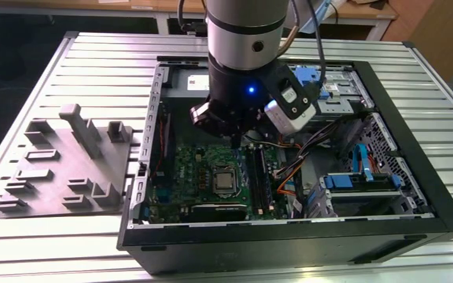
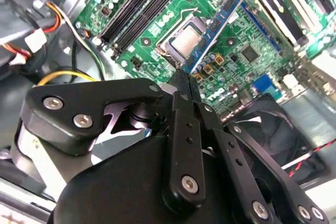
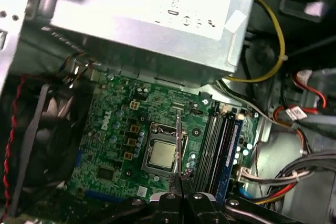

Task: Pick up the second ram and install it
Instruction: 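Insert the second ram into the second slot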

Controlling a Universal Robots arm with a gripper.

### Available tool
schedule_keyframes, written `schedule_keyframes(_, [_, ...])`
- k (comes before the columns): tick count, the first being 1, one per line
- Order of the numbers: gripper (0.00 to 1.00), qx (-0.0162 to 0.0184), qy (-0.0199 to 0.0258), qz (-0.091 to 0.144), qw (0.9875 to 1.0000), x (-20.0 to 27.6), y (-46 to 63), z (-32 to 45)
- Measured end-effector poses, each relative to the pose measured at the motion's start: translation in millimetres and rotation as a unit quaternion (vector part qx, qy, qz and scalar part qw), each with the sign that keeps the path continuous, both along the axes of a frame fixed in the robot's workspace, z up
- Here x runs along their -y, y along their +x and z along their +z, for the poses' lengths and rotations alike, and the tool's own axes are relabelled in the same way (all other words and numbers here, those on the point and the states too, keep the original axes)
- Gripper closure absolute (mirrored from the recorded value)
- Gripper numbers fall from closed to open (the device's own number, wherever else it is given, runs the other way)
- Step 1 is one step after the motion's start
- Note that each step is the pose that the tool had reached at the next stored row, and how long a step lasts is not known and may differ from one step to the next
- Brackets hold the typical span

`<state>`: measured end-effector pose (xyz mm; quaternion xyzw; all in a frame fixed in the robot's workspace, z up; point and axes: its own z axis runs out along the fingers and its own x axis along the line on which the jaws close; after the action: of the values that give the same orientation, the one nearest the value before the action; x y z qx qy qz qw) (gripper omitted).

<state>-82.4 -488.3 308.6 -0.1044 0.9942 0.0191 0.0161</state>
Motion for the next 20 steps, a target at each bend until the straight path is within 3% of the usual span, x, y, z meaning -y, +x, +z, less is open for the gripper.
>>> schedule_keyframes(6, [0.88,0.0000,0.0000,-0.055,0.9985,0.0,0.0,-0.9])
schedule_keyframes(12, [0.88,0.0000,0.0000,-0.109,0.9940,0.0,0.0,-1.8])
schedule_keyframes(20, [0.88,0.0000,0.0001,-0.112,0.9937,-0.1,1.6,-1.9])
